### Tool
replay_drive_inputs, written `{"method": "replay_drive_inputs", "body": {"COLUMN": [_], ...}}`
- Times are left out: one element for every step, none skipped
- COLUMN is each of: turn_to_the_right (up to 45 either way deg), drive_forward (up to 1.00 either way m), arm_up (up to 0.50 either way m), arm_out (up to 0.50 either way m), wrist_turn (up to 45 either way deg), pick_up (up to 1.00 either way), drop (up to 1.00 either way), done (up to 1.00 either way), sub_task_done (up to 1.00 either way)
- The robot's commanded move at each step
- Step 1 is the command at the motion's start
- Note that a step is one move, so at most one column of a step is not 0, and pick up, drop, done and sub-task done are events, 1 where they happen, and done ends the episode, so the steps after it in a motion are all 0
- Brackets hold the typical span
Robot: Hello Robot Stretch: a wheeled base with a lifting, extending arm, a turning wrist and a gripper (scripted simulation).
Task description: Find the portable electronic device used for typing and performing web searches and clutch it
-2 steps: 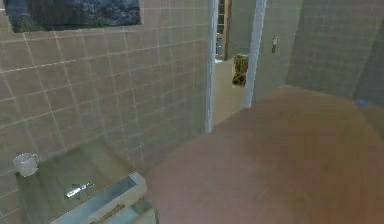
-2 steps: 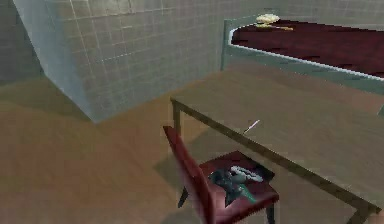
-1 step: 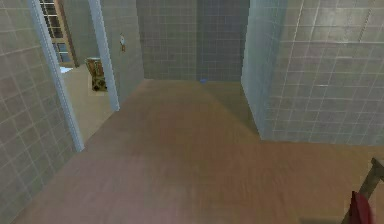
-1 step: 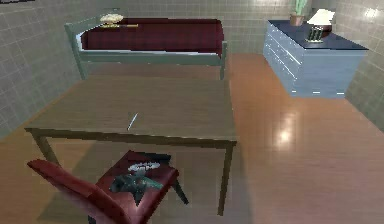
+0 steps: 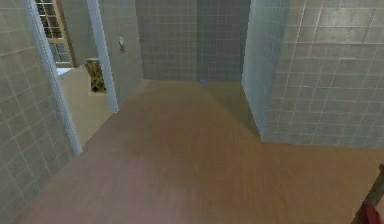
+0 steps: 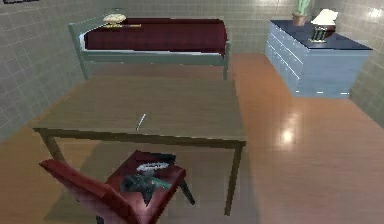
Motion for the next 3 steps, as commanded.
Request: {"method": "replay_drive_inputs", "body": {"turn_to_the_right": [-18.0, 0.0, 0.0], "drive_forward": [0.0, 1.0, 1.0], "arm_up": [0.0, 0.0, 0.0], "arm_out": [0.0, 0.0, 0.0], "wrist_turn": [0.0, 0.0, 0.0], "pick_up": [0.0, 0.0, 0.0], "drop": [0.0, 0.0, 0.0], "done": [0.0, 0.0, 0.0], "sub_task_done": [0.0, 0.0, 0.0]}}
